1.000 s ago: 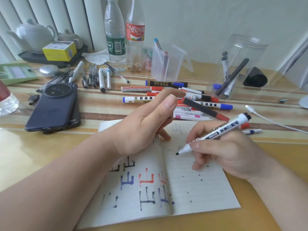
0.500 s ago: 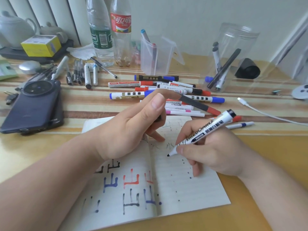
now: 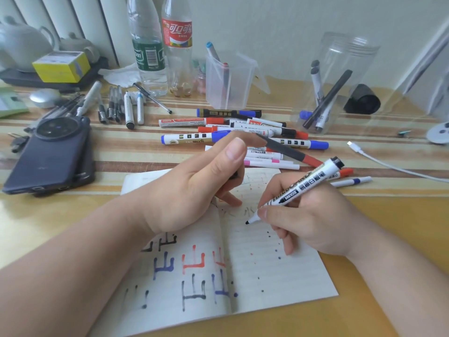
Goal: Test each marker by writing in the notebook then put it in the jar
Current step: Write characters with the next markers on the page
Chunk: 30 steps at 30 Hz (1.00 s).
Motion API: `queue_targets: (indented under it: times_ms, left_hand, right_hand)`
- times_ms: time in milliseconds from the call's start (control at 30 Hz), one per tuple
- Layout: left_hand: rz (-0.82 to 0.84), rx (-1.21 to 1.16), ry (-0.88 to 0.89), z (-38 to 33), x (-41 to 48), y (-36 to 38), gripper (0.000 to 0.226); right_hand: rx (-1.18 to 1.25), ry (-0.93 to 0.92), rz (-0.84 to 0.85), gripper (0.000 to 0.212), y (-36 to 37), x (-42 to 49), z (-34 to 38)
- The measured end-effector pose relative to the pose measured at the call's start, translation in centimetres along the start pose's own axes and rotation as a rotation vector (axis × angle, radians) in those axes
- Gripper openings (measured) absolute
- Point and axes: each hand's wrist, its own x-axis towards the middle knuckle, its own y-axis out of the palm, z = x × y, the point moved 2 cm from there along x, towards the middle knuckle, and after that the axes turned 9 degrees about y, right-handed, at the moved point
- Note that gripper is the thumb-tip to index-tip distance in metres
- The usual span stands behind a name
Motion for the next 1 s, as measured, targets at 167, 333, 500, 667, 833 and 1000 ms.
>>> queue_targets:
  times_ms: [167, 333, 500, 667, 833, 1000]
  left_hand:
    - [-0.007, 0.010, 0.001, -0.03, -0.08, 0.15, 0.071]
    - [-0.011, 0.010, 0.004, -0.04, -0.10, 0.23, 0.070]
    - [-0.020, 0.006, 0.004, -0.09, -0.10, 0.29, 0.068]
    - [-0.018, 0.002, 0.007, -0.17, -0.09, 0.33, 0.069]
    - [-0.006, 0.010, -0.005, -0.12, -0.06, 0.27, 0.070]
    - [-0.018, 0.013, 0.000, -0.17, -0.10, 0.32, 0.067]
  right_hand:
    - [-0.044, 0.011, -0.006, 0.021, 0.11, -0.09, 0.18]
    - [-0.032, 0.036, 0.043, 0.022, 0.16, -0.30, 0.42]
    - [0.017, 0.008, 0.039, 0.014, 0.18, -0.15, 0.36]
    - [-0.002, -0.011, 0.048, 0.012, 0.25, -0.23, 0.26]
    - [-0.047, -0.011, 0.032, 0.016, 0.09, -0.23, 0.28]
    - [-0.005, -0.007, 0.110, 0.014, 0.43, -0.53, 0.64]
